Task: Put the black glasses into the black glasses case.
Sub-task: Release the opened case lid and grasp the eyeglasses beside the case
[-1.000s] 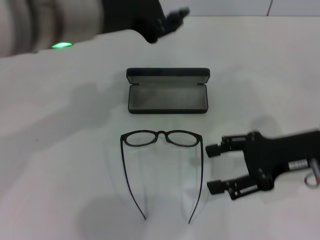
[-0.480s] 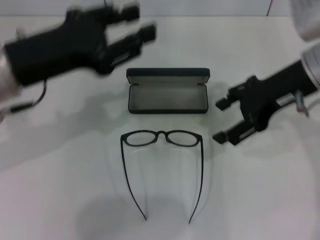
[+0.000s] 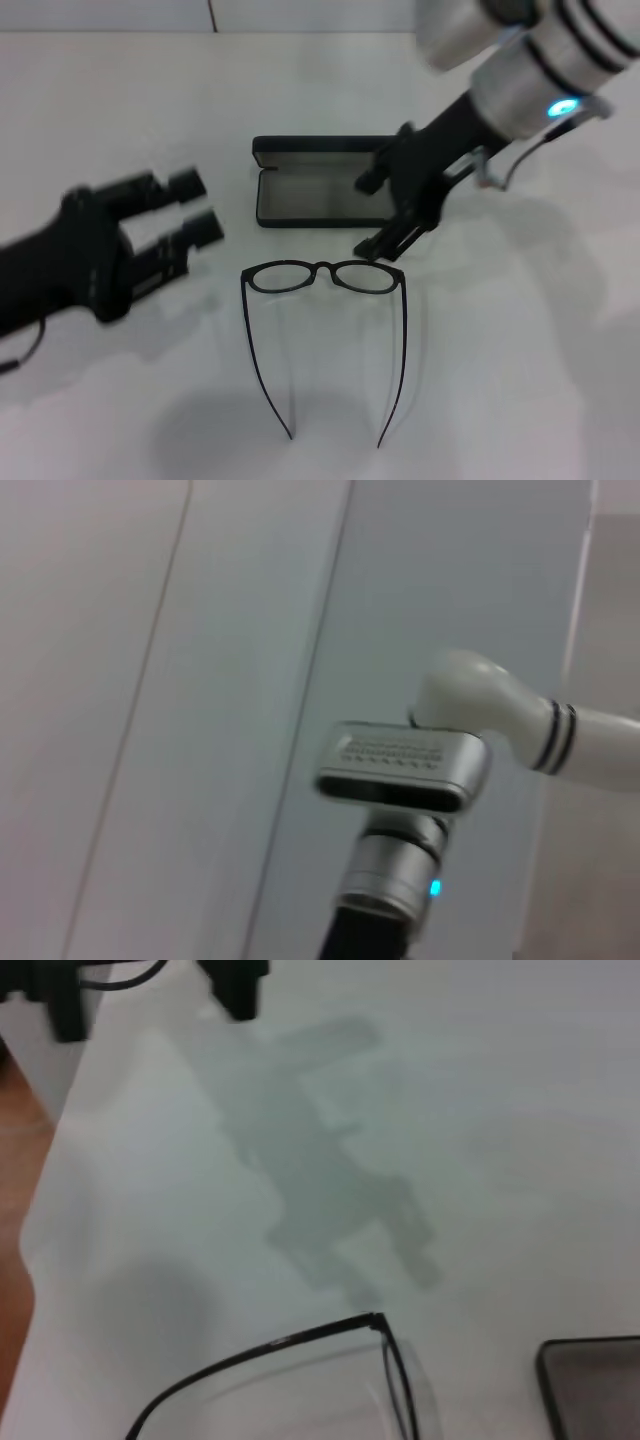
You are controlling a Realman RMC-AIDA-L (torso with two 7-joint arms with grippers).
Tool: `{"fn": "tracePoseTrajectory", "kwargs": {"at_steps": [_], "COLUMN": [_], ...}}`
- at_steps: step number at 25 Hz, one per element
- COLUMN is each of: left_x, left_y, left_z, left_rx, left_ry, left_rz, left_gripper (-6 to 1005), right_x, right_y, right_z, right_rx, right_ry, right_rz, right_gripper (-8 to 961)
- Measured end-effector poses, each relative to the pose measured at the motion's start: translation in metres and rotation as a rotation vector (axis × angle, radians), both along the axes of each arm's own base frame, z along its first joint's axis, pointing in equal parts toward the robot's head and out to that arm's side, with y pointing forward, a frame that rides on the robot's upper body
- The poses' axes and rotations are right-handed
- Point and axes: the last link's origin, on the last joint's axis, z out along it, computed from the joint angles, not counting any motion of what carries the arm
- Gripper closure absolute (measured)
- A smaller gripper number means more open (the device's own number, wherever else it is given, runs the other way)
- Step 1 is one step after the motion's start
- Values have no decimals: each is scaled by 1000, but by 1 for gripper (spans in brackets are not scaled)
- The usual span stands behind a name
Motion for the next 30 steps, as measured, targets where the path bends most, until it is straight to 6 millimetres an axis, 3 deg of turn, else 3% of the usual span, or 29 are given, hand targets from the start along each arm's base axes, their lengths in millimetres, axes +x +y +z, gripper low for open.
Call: {"fn": "tracePoseTrajectory", "kwargs": {"at_steps": [5,13,27,30], "left_x": [-12,-18,-18,-20], "left_y": [-10,-16,-16,-16], "left_z": [-18,-29,-35,-35], "left_rx": [-51,-84,-100,-99], "left_ry": [11,-6,-29,-33], "left_rz": [0,33,53,58], "left_gripper": [549,576,577,577], "right_x": [2,8,17,20], "right_y": [-5,-17,-16,-18], "right_z": [-36,-58,-64,-64], "right_rx": [-9,-32,-12,-17], "right_ry": [-44,-67,-52,-53], "right_rz": [79,119,129,124], "right_gripper": [113,112,416,562]}}
